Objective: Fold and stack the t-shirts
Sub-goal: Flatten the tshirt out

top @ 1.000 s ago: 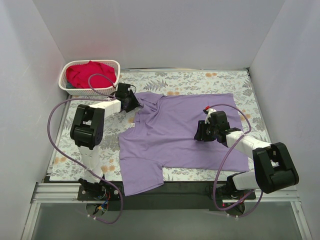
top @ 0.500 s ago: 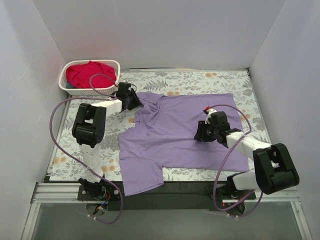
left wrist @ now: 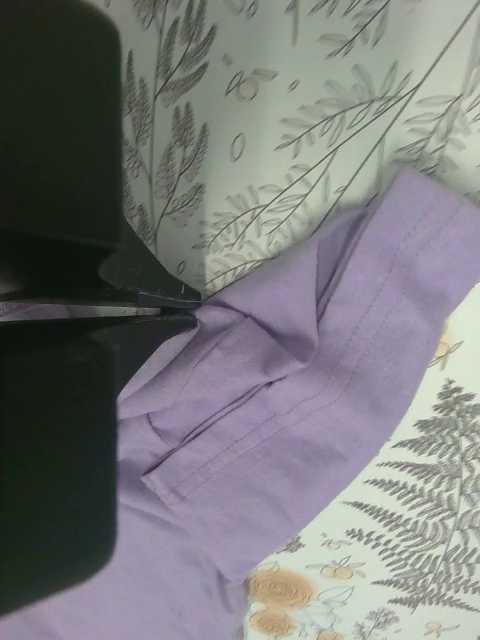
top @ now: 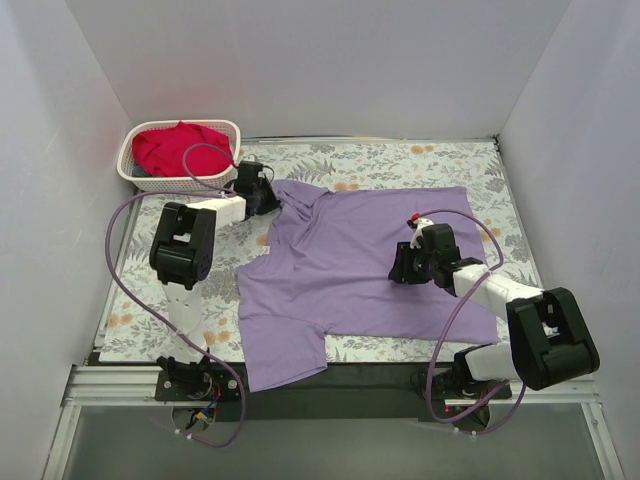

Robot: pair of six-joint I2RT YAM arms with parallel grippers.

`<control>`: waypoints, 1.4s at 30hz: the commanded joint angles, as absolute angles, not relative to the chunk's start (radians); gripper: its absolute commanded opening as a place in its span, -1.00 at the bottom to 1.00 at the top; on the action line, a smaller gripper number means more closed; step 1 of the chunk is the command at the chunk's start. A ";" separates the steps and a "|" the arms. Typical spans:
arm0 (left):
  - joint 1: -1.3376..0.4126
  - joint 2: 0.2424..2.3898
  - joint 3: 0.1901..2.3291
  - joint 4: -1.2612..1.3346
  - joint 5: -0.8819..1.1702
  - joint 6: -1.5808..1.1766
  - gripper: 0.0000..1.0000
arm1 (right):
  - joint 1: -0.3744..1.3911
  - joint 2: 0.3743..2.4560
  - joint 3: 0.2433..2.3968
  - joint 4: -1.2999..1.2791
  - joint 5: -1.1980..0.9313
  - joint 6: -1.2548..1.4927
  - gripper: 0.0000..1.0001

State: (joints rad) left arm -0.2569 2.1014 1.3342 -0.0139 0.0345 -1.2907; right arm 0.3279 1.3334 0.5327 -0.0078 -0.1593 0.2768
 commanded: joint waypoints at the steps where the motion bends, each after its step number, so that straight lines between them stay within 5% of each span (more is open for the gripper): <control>1: -0.224 2.125 1.377 -0.054 -0.058 -1.174 -1.00 | 0.330 1.341 0.488 -0.146 -0.123 0.265 -0.16; 15: -0.198 2.197 1.577 -0.077 -0.235 -0.876 -0.99 | 0.330 1.309 0.523 -0.205 -0.061 0.264 -0.14; 19: -0.199 2.139 1.585 -0.110 -0.232 -0.903 -0.57 | 0.330 1.279 0.560 -0.221 -0.067 0.249 -0.07; 25: -0.210 1.881 1.427 -0.239 -0.199 -1.018 0.35 | 0.362 1.244 0.592 -0.224 -0.095 0.239 0.01; 33: -0.229 1.507 1.028 -0.426 -0.134 -1.215 0.40 | 0.416 1.243 0.614 -0.225 -0.144 0.242 0.06; 42: -0.242 1.330 0.727 -0.472 -0.071 -1.288 0.15 | 0.479 1.247 0.626 -0.225 -0.176 0.238 0.16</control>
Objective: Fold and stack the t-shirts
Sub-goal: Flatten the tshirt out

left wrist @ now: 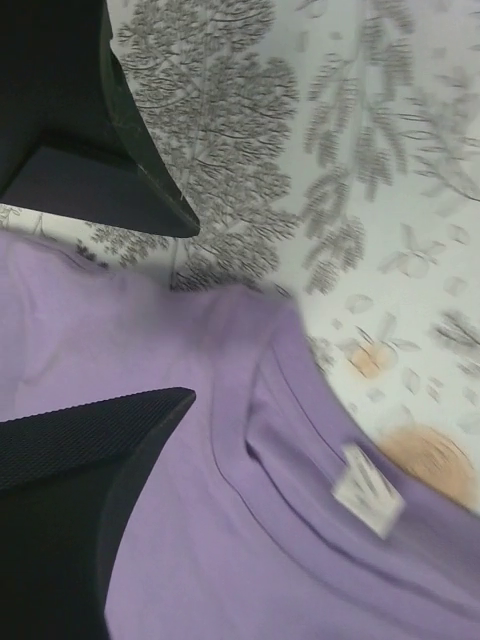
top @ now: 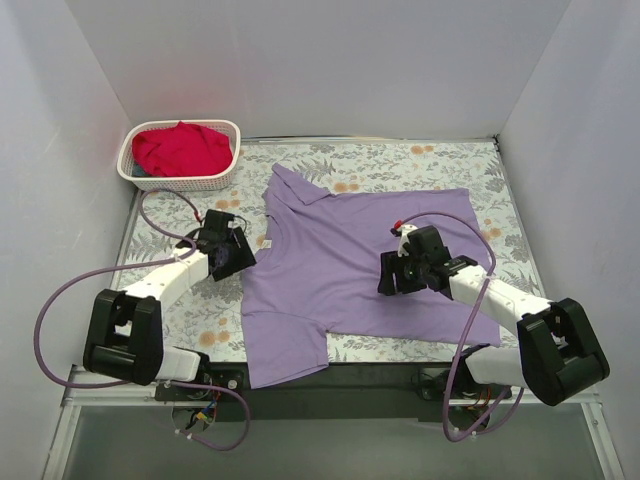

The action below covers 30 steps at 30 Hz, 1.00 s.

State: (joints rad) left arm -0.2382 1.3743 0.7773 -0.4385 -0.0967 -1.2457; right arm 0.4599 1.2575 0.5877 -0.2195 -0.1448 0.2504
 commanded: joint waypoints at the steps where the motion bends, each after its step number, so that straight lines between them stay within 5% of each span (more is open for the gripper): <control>1: -0.242 1.333 0.715 -0.466 -0.071 -1.298 0.13 | 0.485 1.252 0.627 -0.224 -0.179 0.236 0.16; 9: -0.244 1.367 0.667 -0.385 -0.043 -1.336 -0.21 | 0.523 1.261 0.623 -0.219 -0.176 0.238 0.16; 13: -0.244 1.356 0.644 -0.419 -0.051 -1.376 -1.00 | 0.526 1.252 0.614 -0.216 -0.175 0.241 0.16; 30: -0.244 0.991 0.637 -0.842 -0.258 -1.738 -1.00 | 0.526 1.264 0.607 -0.213 -0.144 0.252 0.16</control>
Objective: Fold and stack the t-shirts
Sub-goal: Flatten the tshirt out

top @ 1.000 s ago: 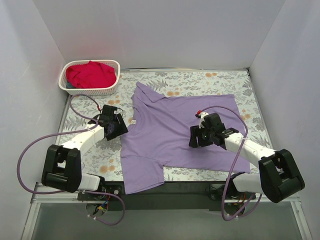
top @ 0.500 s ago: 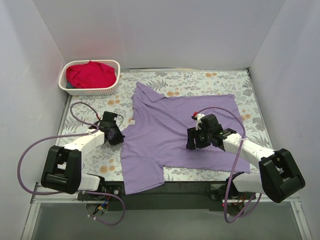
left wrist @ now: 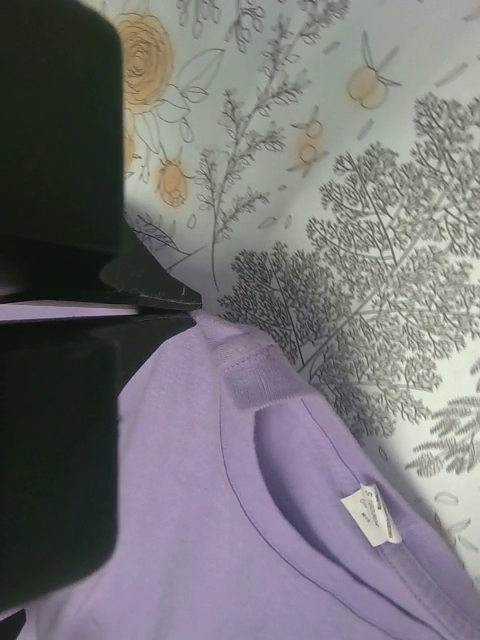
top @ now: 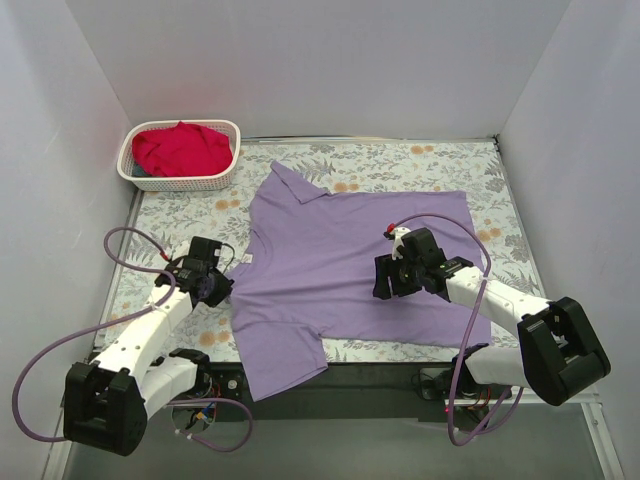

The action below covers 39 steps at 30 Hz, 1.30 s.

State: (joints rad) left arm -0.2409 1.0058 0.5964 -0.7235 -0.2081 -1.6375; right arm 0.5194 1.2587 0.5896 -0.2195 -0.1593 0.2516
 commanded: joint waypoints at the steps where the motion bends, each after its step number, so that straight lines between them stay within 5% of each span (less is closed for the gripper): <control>1: -0.244 0.970 0.640 -0.857 -0.261 -1.753 -1.00 | 0.526 1.262 0.609 -0.216 -0.140 0.252 0.16; 7: -0.244 0.911 0.641 -0.891 -0.290 -1.790 -0.73 | 0.526 1.261 0.629 -0.235 -0.077 0.255 0.18; 9: -0.244 0.899 0.649 -0.868 -0.313 -1.757 -0.36 | 0.523 1.255 0.635 -0.251 -0.042 0.261 0.18; 19: -0.244 0.977 0.750 -0.680 -0.256 -1.446 0.40 | 0.564 1.212 0.684 -0.293 -0.123 0.216 0.06; 31: -0.244 0.908 0.677 -0.446 -0.460 -1.286 0.43 | 1.041 1.495 0.955 -0.296 -0.017 0.210 0.09; 39: -0.244 0.830 0.646 -0.454 -0.532 -1.318 0.43 | 1.169 1.712 1.089 -0.345 -0.023 0.155 0.15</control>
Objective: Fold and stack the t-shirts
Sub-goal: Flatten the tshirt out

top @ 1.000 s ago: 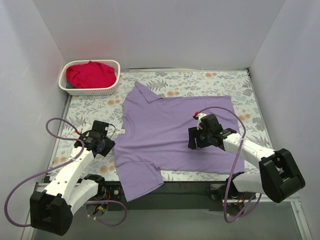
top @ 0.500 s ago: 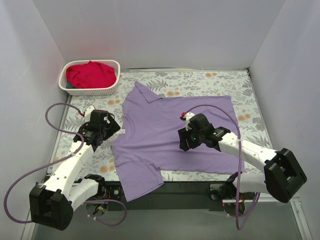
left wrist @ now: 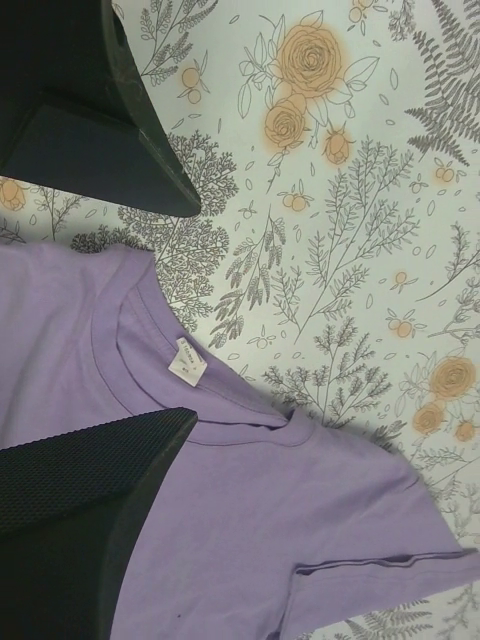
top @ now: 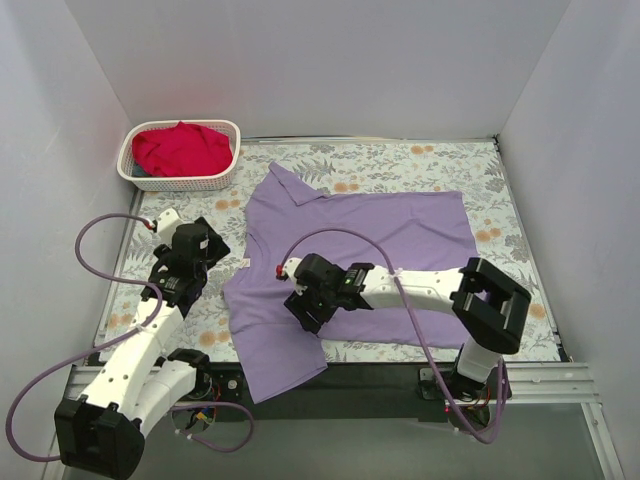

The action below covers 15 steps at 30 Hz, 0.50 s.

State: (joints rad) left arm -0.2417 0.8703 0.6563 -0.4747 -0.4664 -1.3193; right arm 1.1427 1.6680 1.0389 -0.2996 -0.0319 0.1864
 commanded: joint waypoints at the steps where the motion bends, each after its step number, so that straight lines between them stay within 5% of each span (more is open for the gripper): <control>1: -0.244 0.821 0.646 -0.456 -0.531 -1.321 0.43 | 1.180 1.724 1.100 -0.369 -0.023 0.147 0.16; 15: -0.244 0.841 0.653 -0.460 -0.517 -1.316 0.42 | 1.301 1.715 1.120 -0.587 -0.089 0.109 0.19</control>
State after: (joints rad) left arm -0.2417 0.8417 0.6491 -0.4667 -0.4980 -1.3201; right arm 1.2976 1.7512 1.0996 -0.4797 -0.0418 0.1226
